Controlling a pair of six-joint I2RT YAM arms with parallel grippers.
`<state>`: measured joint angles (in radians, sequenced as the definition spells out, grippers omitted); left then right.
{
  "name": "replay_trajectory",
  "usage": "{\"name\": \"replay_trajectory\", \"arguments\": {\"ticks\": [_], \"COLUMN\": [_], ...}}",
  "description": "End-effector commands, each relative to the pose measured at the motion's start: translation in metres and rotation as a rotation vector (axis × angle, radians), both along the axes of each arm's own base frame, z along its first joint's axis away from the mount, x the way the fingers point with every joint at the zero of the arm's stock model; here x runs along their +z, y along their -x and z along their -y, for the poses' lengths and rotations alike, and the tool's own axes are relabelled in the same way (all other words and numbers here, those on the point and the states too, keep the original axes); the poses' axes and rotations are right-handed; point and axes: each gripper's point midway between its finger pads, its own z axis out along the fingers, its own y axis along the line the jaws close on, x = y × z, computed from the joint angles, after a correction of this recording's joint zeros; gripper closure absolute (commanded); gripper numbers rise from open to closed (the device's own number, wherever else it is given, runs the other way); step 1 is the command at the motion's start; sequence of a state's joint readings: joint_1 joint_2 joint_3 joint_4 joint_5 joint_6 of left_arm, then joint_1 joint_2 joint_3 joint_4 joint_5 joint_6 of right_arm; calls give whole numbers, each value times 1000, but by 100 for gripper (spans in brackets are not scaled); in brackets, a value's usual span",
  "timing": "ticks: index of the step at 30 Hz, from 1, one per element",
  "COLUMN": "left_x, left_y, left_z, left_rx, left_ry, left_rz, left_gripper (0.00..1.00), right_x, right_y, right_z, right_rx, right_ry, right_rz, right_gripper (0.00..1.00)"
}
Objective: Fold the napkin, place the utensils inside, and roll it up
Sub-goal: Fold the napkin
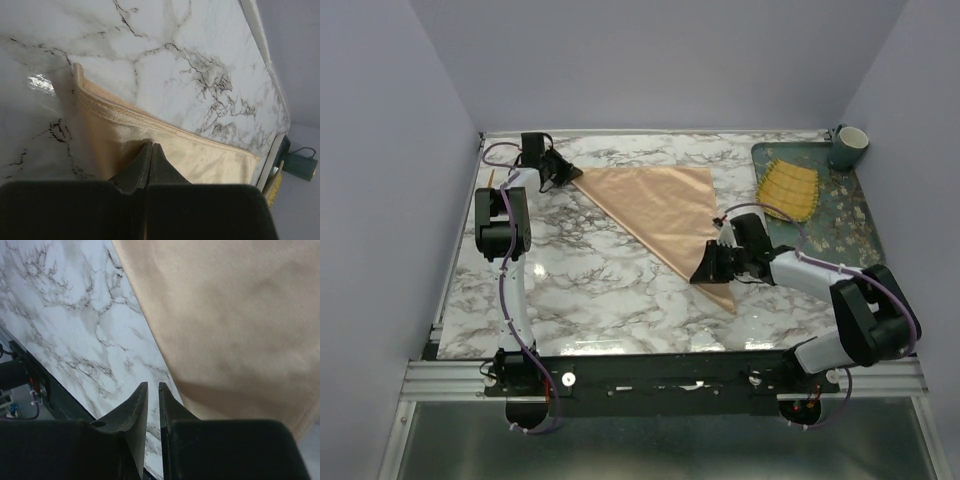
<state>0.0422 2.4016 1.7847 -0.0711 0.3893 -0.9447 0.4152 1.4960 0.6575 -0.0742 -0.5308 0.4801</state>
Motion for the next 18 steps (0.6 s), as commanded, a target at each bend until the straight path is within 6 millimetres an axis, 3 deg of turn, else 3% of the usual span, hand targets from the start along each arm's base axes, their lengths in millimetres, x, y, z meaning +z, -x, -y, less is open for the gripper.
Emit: {"name": "replay_trajectory", "arguments": {"ticks": [1, 9, 18], "left_x": [-34, -34, -25], "left_y": [15, 16, 16], "left_z": [-11, -12, -13], "left_rx": [6, 6, 1], "left_ry": [-61, -44, -50], "left_rz": [-102, -105, -96], "left_gripper": [100, 100, 100], "right_x": [-13, -54, -18], "right_y": [19, 47, 52], "right_z": [37, 63, 77], "right_rx": [-145, -243, -340], "right_ry": [83, 176, 171], "right_rz": [-26, -170, -90], "right_gripper": [78, 79, 80]}}
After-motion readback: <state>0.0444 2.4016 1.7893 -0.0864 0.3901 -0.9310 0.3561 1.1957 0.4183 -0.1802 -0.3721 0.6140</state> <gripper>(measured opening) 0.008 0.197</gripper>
